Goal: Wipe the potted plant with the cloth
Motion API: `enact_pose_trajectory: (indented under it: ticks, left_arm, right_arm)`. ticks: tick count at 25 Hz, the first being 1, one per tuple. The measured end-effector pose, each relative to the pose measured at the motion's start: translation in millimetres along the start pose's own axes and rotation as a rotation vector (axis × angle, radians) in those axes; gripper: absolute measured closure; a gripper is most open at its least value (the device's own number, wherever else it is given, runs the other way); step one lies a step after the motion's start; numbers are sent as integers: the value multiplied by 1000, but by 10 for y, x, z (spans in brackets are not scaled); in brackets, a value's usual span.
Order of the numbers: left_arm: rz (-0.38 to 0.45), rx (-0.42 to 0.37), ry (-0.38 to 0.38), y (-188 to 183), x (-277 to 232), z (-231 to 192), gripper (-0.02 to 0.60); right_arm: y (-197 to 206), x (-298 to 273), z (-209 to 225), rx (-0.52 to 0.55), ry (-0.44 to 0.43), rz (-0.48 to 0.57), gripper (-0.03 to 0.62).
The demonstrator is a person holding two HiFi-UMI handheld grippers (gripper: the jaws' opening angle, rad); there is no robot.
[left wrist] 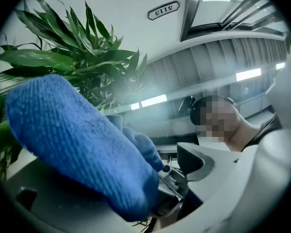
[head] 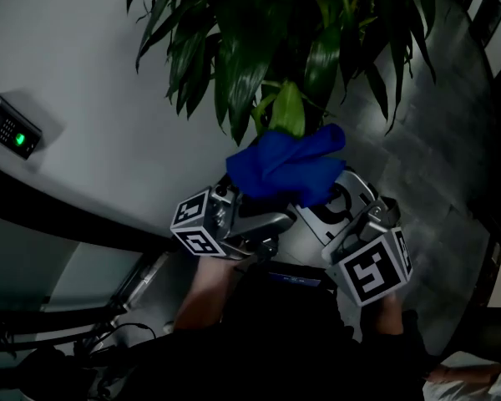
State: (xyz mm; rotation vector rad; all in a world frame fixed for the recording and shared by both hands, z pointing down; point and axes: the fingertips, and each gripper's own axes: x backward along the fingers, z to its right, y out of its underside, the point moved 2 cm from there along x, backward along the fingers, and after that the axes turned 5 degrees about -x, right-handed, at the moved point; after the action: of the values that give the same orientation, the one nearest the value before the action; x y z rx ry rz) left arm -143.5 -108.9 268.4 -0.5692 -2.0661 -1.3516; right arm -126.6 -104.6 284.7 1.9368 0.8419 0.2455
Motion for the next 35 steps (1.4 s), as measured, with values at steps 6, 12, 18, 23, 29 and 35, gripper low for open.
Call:
enact_pose_trajectory:
  ticks: [6,12,18,23,29,35]
  left_arm:
    - [8,15,9,2,17,20,146]
    - [74,89,28,-77,87,15,146]
    - [114,119,42,-154,132,2,146]
    - [128,113,62,-192,102,51,146]
    - [115,105,49,-207,102,55,144]
    - [119,112,46,-186,109,20,133]
  right_arm:
    - [74,90,-241,-25,-85,-31,522]
    - [-241,549,123,-264,36,176,522]
    - [-845,731,597,-120,265,386,522]
    - [-777,276,572,-29,212,311,522]
    - [-272,-97,122,-45,83,116,522]
    - [-70,-154,-269,0,-28,71,522]
